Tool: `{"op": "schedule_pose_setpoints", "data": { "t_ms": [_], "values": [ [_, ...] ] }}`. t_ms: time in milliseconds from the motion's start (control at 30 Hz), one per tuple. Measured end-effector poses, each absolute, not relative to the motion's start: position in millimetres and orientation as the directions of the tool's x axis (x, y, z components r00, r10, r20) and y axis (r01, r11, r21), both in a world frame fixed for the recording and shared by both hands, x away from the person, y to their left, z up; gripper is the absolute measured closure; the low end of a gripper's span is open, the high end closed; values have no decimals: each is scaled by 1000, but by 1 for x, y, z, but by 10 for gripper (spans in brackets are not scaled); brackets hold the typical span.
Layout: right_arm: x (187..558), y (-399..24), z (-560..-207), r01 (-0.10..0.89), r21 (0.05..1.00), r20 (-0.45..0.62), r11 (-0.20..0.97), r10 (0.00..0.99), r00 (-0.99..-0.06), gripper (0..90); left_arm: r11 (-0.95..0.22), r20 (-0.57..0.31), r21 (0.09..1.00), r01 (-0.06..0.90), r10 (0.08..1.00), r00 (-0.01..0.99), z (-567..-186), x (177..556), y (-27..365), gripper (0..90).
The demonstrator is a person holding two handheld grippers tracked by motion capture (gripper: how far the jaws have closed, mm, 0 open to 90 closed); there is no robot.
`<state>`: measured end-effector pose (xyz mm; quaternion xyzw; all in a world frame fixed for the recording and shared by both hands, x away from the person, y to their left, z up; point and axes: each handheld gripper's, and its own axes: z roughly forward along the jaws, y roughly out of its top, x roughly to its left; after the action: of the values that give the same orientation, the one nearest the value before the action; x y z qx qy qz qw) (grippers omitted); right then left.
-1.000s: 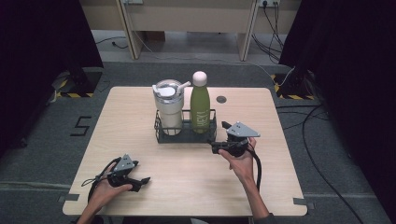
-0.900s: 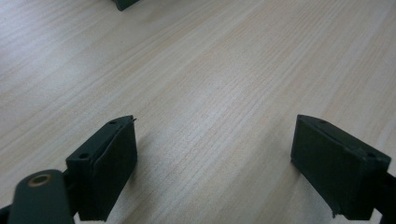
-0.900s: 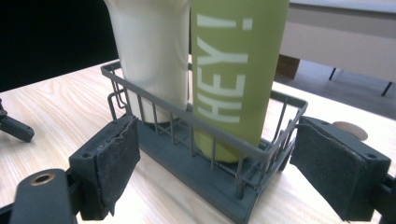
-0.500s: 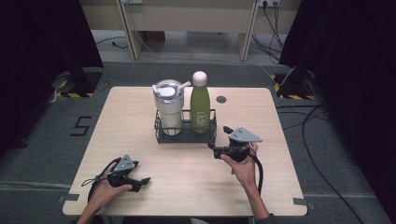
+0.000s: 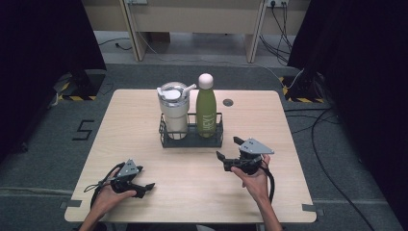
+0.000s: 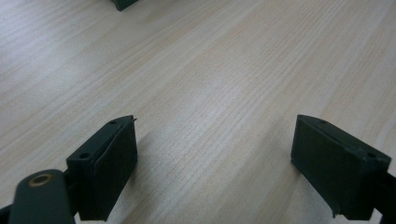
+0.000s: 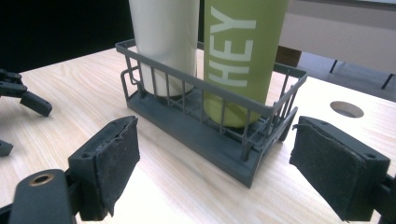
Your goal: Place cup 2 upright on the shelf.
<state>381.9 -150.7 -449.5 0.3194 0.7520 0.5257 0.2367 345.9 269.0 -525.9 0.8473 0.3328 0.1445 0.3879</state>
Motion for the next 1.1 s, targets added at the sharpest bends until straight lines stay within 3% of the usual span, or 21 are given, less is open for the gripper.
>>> {"op": "schedule_pose_setpoints", "data": {
  "t_ms": [1100],
  "values": [
    [347,-167,-472,286,917,-11,278,735,-678,151,-479,-12,753,452,677,736,-526,345,269,138]
  ]
}}
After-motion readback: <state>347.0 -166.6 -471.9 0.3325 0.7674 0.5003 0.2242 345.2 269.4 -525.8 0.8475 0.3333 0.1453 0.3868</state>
